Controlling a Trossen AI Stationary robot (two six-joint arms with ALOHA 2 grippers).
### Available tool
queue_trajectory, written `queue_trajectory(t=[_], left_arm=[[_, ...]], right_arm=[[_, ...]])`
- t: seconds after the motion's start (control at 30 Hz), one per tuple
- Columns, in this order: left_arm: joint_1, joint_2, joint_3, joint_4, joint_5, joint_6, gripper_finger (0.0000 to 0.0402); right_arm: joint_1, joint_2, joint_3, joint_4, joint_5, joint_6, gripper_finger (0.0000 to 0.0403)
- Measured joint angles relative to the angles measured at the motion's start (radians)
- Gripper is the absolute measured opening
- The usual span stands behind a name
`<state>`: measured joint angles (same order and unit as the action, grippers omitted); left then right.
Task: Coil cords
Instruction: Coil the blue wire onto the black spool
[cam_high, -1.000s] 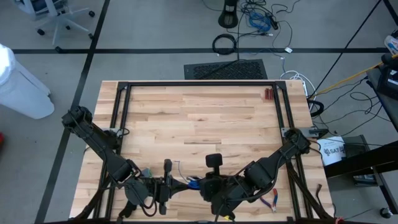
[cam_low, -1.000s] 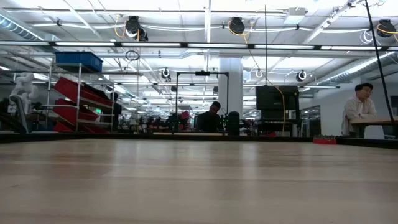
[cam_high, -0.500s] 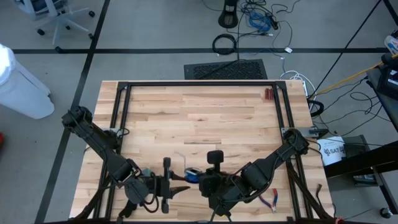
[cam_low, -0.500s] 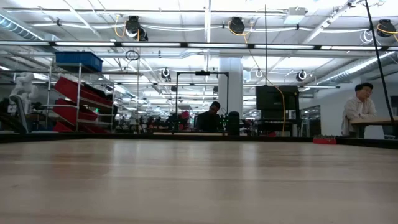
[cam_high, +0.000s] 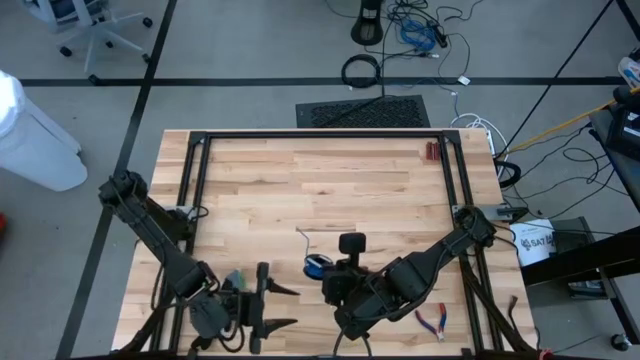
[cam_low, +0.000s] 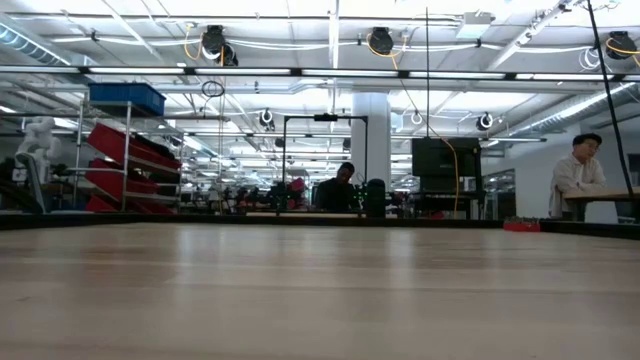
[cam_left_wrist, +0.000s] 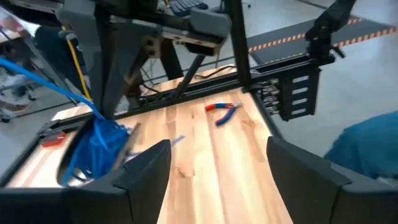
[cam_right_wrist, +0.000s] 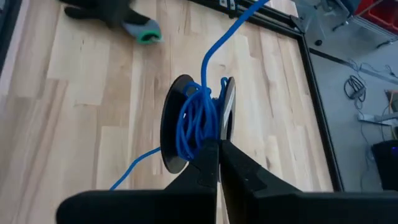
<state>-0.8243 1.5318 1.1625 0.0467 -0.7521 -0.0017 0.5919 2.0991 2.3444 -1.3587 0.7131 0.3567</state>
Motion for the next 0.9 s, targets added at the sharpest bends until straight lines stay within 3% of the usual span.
queue_trajectory(t=[0.13,0.47,0.9], left_arm=[[-0.028,0.000,0.000,-0.001,0.001,-0.093,0.0271],[-0.080,0.000,0.000,-0.003,0.002,-0.306,0.0271],[-0.142,-0.001,0.001,0.035,0.003,-0.333,0.0271]], right_arm=[[-0.006,0.000,0.000,-0.036,0.008,0.001,0.0001],[-0.039,0.089,0.000,-0.172,0.144,-0.035,0.0001],[-0.128,0.275,0.000,-0.211,0.216,0.064,0.0000]])
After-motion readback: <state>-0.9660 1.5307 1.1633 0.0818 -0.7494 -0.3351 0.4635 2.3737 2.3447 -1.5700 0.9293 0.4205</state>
